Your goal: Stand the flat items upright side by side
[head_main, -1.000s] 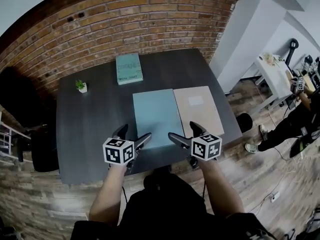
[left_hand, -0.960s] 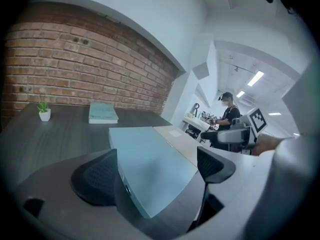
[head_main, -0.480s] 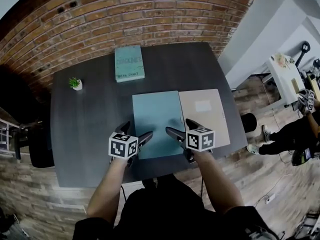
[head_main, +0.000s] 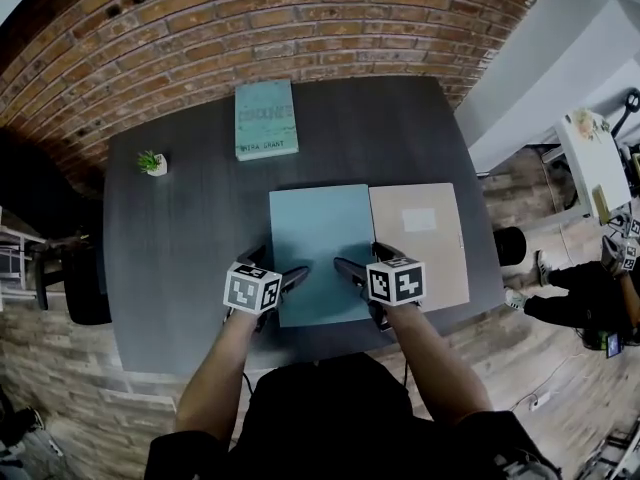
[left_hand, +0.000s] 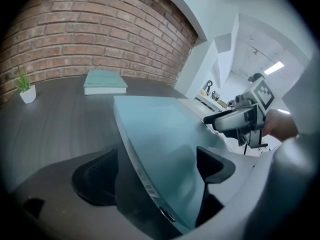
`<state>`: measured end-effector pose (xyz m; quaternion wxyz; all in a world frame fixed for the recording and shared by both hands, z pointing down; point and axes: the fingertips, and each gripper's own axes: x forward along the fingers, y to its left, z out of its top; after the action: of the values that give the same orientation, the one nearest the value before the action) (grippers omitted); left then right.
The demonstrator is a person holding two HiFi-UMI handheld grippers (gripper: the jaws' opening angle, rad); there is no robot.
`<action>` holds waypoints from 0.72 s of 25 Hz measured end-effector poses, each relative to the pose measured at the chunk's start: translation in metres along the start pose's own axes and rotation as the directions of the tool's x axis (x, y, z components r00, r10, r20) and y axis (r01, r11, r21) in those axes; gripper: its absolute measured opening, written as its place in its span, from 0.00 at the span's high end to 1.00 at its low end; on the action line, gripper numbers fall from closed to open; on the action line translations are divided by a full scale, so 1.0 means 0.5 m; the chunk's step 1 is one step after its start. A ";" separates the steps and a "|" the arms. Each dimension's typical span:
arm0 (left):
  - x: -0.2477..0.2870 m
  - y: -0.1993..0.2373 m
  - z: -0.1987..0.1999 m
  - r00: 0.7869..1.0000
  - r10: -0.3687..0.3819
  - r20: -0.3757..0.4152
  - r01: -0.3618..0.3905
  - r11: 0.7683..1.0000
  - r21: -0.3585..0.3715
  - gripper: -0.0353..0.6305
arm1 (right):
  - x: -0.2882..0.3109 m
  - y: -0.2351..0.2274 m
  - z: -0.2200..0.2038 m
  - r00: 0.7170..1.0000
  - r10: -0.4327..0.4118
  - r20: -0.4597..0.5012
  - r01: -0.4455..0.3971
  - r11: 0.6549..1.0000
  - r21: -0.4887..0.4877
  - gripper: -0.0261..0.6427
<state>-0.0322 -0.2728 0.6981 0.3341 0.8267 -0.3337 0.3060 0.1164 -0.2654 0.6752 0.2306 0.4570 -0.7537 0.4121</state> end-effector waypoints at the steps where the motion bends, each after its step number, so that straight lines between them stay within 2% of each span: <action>1: 0.002 0.005 -0.003 1.000 0.009 -0.012 -0.009 1.000 0.001 0.18 | 0.000 0.000 0.001 1.000 0.000 -0.002 0.000 1.000 0.008 0.27; 6: 0.010 0.015 -0.011 0.999 0.018 -0.037 -0.018 1.000 -0.009 0.24 | 0.008 0.002 -0.002 0.999 -0.026 -0.019 0.025 0.999 -0.045 0.27; 10: -0.005 0.029 -0.027 1.000 -0.002 -0.028 0.001 1.000 -0.030 0.26 | 0.022 0.028 -0.001 1.000 -0.011 -0.013 0.011 1.000 -0.014 0.28; 15: -0.050 0.075 -0.052 0.999 -0.024 -0.032 0.023 0.999 -0.029 0.26 | 0.049 0.109 -0.005 0.997 0.063 -0.032 -0.062 0.997 0.034 0.31; 18: -0.067 0.108 -0.061 0.998 -0.032 -0.053 0.031 0.999 -0.020 0.26 | 0.060 0.088 0.010 0.999 -0.028 -0.018 0.028 0.999 -0.029 0.30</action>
<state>-0.1013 -0.2681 0.7103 0.3557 0.8200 -0.3146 0.3196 0.0636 -0.2738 0.6758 0.2496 0.4605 -0.7510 0.4021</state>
